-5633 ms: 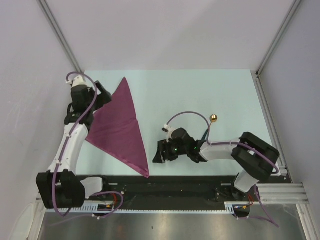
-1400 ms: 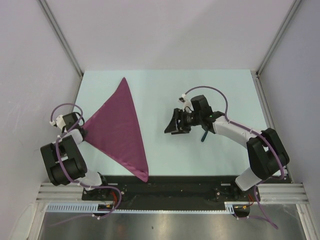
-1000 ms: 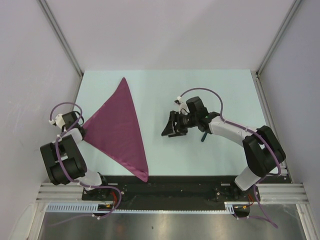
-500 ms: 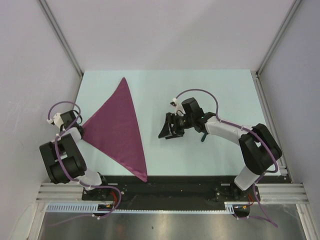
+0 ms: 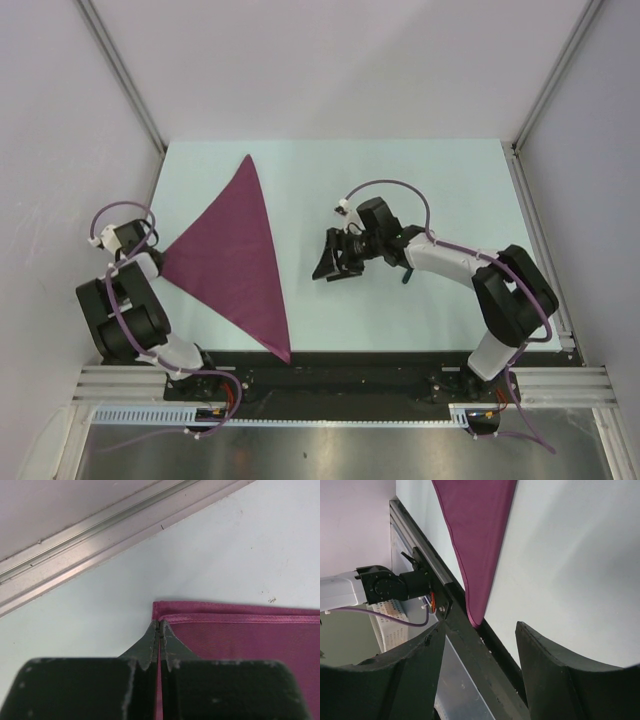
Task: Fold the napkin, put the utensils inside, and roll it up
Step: Fold the napkin
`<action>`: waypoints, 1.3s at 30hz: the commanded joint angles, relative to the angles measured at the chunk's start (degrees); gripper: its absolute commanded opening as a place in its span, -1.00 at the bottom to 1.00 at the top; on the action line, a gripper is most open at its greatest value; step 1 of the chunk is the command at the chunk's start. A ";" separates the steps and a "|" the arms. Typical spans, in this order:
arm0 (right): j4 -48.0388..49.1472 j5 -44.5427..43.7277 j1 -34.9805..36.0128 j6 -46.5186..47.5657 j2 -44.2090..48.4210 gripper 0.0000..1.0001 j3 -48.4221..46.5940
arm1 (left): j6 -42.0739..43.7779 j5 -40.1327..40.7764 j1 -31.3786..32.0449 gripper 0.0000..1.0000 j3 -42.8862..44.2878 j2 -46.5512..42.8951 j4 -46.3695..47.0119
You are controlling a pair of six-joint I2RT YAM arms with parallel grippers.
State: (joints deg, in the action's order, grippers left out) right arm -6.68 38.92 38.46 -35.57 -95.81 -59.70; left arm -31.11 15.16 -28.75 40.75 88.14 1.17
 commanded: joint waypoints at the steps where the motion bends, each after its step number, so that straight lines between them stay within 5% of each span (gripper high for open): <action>1: 1.49 -0.07 1.18 -0.81 -0.87 0.27 -2.17 | -0.79 -1.27 -1.30 -0.99 2.40 0.63 1.20; 22: -1.41 -1.56 6.19 1.64 -1.92 0.29 -0.07 | -0.97 -4.70 -2.80 -0.99 5.30 3.36 0.76; 27: -1.06 -0.95 8.47 3.14 -2.36 0.30 1.08 | -1.23 -4.44 -2.80 -0.45 4.25 2.13 0.59; 32: -0.45 1.07 11.81 4.28 -4.73 0.30 0.82 | -2.11 -4.26 -2.71 0.58 2.50 -1.03 -0.38; 34: -0.70 2.47 12.78 5.24 -6.23 0.29 0.73 | -2.72 -4.26 -2.63 0.80 1.97 -2.18 -0.73; 39: -0.97 2.66 15.94 6.48 -7.46 0.29 1.60 | -3.78 -2.34 -1.83 1.00 0.91 -7.97 -4.06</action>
State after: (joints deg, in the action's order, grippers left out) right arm -7.92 39.83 52.34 -31.16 -102.80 -58.89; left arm -33.26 11.31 -30.89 42.19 86.21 -0.89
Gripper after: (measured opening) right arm 0.646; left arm 0.981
